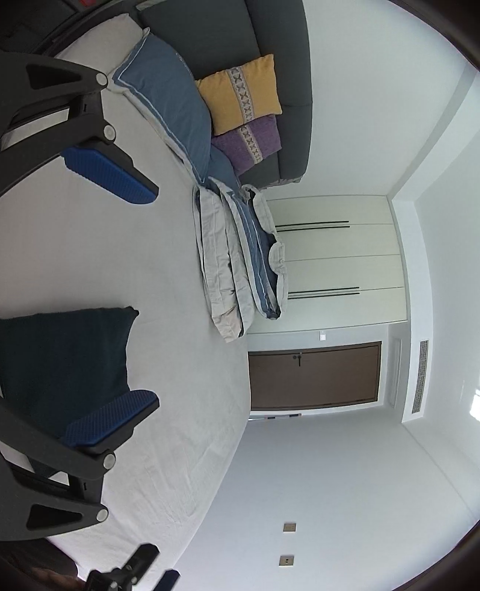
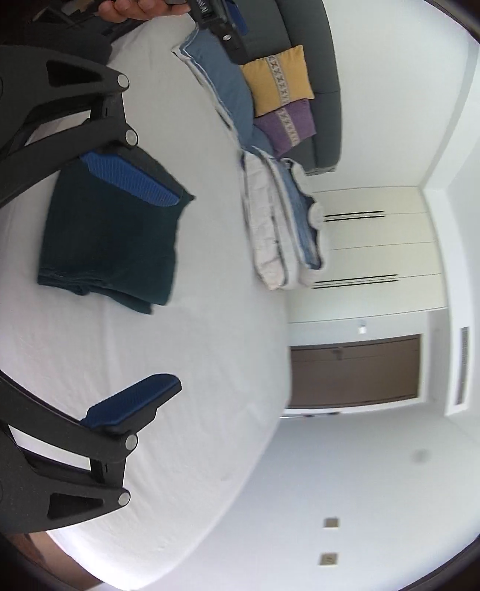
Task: Fold small clothes
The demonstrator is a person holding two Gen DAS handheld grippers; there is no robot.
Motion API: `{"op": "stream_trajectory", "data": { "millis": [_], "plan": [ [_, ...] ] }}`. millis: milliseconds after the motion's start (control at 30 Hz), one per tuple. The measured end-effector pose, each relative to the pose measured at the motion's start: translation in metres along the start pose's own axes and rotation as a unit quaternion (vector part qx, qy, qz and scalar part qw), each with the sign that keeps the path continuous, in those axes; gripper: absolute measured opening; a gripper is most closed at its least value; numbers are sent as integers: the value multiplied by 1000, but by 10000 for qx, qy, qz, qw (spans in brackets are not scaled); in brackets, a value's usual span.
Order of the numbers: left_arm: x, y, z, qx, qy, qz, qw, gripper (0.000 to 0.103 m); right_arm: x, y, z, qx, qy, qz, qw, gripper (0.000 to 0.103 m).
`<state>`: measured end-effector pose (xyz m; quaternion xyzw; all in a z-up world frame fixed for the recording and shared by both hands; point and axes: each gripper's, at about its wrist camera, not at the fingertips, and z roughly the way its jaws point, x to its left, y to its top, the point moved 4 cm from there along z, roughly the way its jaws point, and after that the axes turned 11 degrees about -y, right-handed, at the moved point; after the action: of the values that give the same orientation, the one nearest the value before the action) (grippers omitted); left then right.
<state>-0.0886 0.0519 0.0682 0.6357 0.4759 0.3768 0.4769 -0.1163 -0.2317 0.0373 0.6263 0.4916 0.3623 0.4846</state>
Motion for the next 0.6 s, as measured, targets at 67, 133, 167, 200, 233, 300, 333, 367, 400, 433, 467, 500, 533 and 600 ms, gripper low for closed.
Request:
{"op": "stream_trajectory", "data": {
  "millis": [67, 133, 167, 200, 233, 300, 333, 367, 400, 433, 467, 500, 533, 600],
  "plan": [
    [5, 2, -4, 78, 51, -21, 10000, 103, 6, 12, -8, -23, -40, -217, 9998, 102],
    [11, -1, -2, 404, 27, -183, 9990, 103, 11, 18, -14, 26, -49, -421, 9991, 102],
    [14, -5, 0, 565, -24, -295, 9980, 103, 14, 20, -16, 56, -36, -500, 9987, 102],
    [16, -10, 3, 707, -74, -385, 9967, 103, 17, 19, -17, 127, 10, -568, 9983, 102],
    [17, -16, 6, 869, -65, -436, 9952, 103, 20, 19, -19, 205, 72, -606, 9979, 102],
    [18, -28, 17, 1255, -37, -544, 9906, 103, 29, 12, -17, 398, 137, -666, 9969, 102],
    [18, -34, 22, 1430, -102, -648, 9876, 103, 34, 7, -12, 559, 86, -731, 9957, 102],
    [17, -38, 25, 1545, -169, -743, 9850, 103, 40, 2, -11, 740, 26, -786, 9942, 102],
    [15, -41, 26, 1585, -181, -783, 9841, 103, 43, -5, -9, 936, -7, -801, 9924, 102],
    [13, -44, 26, 1615, -128, -753, 9839, 103, 45, -12, -7, 1103, -24, -771, 9909, 102],
    [11, -46, 27, 1644, -63, -694, 9839, 103, 46, -16, -2, 1263, -58, -716, 9894, 102],
    [8, -49, 28, 1680, -31, -639, 9837, 103, 46, -22, 2, 1433, -121, -644, 9875, 102],
    [4, -52, 29, 1727, -38, -597, 9832, 103, 45, -28, 6, 1601, -173, -569, 9853, 102],
    [-2, -58, 30, 1794, -67, -537, 9823, 103, 43, -37, 13, 1891, -194, -425, 9808, 102]
  ]
}}
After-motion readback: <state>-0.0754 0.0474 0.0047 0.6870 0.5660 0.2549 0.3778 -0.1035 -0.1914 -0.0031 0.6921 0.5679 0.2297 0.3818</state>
